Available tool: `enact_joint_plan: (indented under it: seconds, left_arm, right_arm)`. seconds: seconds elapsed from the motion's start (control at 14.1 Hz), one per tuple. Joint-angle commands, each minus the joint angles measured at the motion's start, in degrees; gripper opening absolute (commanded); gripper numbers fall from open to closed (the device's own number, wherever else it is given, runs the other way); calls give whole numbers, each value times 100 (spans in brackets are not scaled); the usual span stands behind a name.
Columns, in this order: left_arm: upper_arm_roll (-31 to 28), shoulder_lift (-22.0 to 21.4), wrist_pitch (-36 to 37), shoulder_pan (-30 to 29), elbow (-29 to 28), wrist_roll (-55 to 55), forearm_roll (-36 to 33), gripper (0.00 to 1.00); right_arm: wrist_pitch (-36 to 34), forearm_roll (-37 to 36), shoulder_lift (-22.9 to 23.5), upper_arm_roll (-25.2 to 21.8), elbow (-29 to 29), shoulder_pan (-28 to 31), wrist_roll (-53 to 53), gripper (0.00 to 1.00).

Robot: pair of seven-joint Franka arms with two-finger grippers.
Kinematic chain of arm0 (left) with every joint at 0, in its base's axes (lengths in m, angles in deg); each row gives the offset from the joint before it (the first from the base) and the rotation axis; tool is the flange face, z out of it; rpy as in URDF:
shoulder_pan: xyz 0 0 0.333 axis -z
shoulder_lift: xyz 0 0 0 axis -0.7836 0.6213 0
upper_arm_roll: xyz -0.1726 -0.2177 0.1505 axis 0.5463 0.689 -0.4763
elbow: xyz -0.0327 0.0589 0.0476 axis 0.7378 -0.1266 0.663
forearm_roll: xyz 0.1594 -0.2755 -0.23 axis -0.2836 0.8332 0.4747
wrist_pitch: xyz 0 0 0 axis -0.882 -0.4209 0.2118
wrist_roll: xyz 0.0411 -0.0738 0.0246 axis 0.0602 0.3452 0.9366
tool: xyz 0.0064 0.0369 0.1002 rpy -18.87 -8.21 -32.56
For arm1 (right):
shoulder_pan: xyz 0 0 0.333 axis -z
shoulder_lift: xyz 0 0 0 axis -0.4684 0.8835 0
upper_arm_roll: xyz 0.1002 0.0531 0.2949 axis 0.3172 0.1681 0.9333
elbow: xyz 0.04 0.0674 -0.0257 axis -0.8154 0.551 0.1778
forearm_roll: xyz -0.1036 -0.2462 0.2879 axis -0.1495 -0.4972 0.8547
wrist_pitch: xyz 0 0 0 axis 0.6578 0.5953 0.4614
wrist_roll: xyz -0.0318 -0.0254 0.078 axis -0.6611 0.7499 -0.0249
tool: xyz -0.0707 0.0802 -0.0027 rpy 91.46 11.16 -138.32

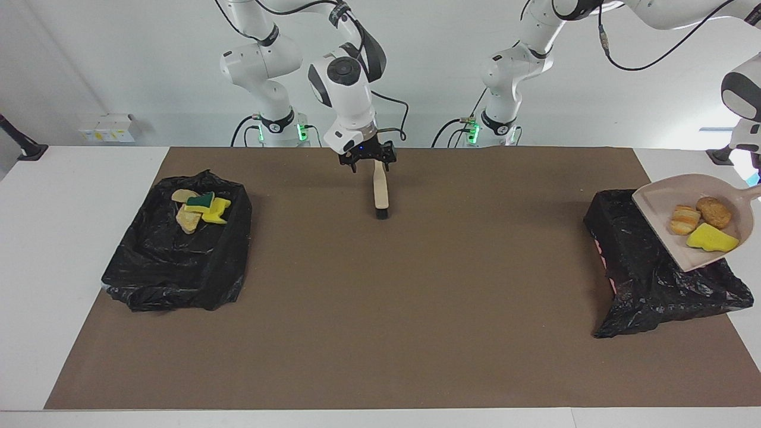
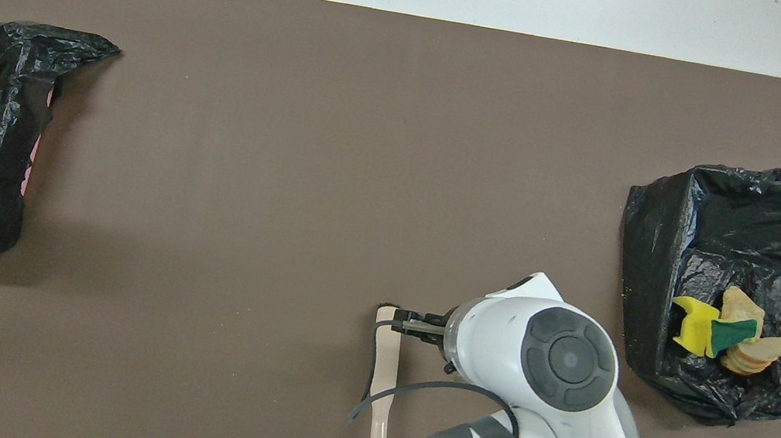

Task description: Sweep and dump trash in bin

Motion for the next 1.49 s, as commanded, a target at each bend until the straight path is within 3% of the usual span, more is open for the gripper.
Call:
enact_joint_plan:
  seconds: [0.0, 0.21, 0.57, 0.78, 0.92, 1.21, 1.28, 1.42]
  left_arm:
    - [-67, -541, -488, 191, -849, -311, -718, 0]
    - [-67, -736, -508, 253, -1124, -690, -1255, 0]
    - [-58, -893, -279, 455, -1203, -1050, -1958, 0]
    - [-50, -1069, -175, 482, -1177, -1041, -2029, 0]
    - [-14, -1184, 307, 717, -1185, -1059, -2021, 0]
    - [-5, -1254, 1300, 1490, -1168, -1548, -1662, 0]
    - [-5, -1263, 1538, 1649, -1168, -1786, -1304, 0]
    - [-5, -1272, 1890, 1895, -1168, -2330, -373, 0]
  right_arm:
    - [-321, -326, 116, 58, -442, 375, -127, 100]
    - [-1057, -441, 90, -82, -934, 727, -644, 100]
    - [-2112, -450, 46, -1179, -1795, 746, -1269, 100]
    - [-2921, -459, 37, -1804, -2498, 755, -1848, 100]
    - [-3142, -467, 28, -2007, -2719, 755, -2305, 100]
    - [-3782, -958, -69, -2087, -3534, 956, -2893, 100]
    - [-4020, -1116, -16, -2035, -3772, 1061, -3131, 100]
    - [-4014, -1091, -68, -2016, -3653, 1115, -3186, 100]
